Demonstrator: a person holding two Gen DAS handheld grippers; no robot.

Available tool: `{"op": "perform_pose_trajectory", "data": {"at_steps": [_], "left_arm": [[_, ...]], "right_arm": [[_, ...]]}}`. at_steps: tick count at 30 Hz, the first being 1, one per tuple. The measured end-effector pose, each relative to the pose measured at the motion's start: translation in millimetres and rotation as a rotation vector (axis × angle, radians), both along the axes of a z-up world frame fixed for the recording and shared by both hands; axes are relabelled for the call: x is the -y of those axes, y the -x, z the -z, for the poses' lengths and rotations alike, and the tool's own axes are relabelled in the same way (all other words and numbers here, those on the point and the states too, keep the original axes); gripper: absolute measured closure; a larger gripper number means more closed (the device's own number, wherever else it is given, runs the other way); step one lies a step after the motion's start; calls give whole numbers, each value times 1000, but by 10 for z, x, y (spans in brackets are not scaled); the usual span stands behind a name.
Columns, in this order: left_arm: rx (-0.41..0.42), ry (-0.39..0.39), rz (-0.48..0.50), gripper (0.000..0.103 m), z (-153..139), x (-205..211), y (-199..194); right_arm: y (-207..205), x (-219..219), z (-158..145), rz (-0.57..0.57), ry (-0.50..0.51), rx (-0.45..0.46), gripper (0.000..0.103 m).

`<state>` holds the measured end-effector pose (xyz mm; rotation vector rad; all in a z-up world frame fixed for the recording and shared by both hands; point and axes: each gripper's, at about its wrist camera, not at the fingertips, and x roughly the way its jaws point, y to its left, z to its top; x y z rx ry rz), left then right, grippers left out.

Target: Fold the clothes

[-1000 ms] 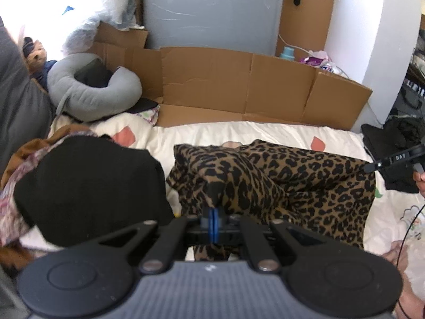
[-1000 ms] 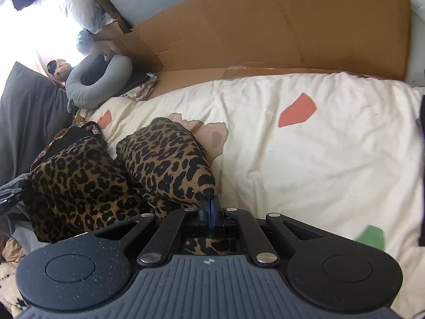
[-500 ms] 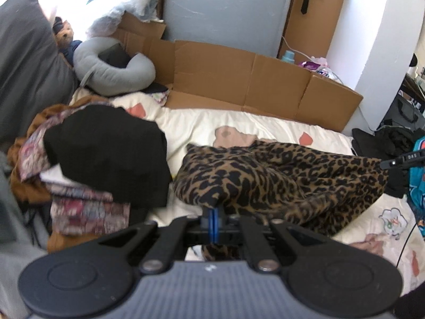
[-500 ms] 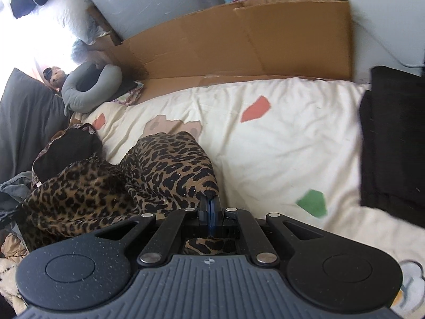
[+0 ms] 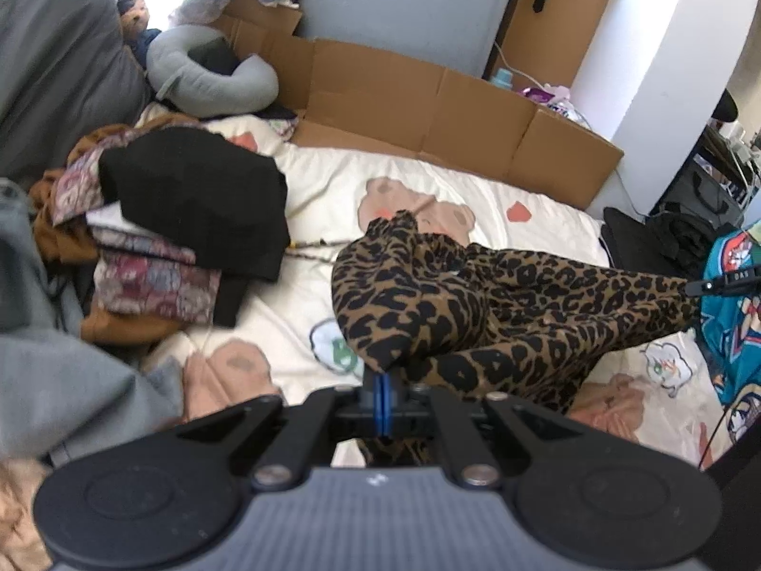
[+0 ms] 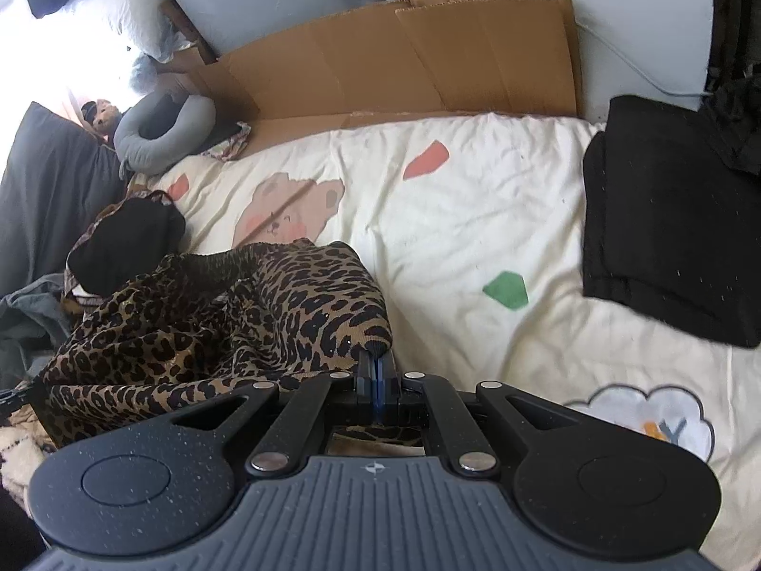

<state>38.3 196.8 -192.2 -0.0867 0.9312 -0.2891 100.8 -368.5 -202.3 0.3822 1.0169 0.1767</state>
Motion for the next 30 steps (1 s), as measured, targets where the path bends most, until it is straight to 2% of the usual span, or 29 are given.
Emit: {"op": "perform_pose_trajectory", "data": {"at_steps": [7, 16, 18, 23, 30], "left_arm": [[-57, -26, -45, 102, 188, -119, 214], [-165, -141, -159, 101, 503, -407, 219], [-168, -165, -162, 100, 503, -412, 197], [-143, -168, -160, 98, 466, -397, 78], [-93, -155, -90, 98, 508, -202, -281]], "right_arm": [[114, -73, 142, -31, -23, -42, 103], [11, -171, 346, -73, 1, -81, 102], [-27, -185, 385, -81, 4, -82, 102], [-170, -242, 461, -100, 6, -71, 101], [-370, -274, 564, -104, 1, -58, 101]]}}
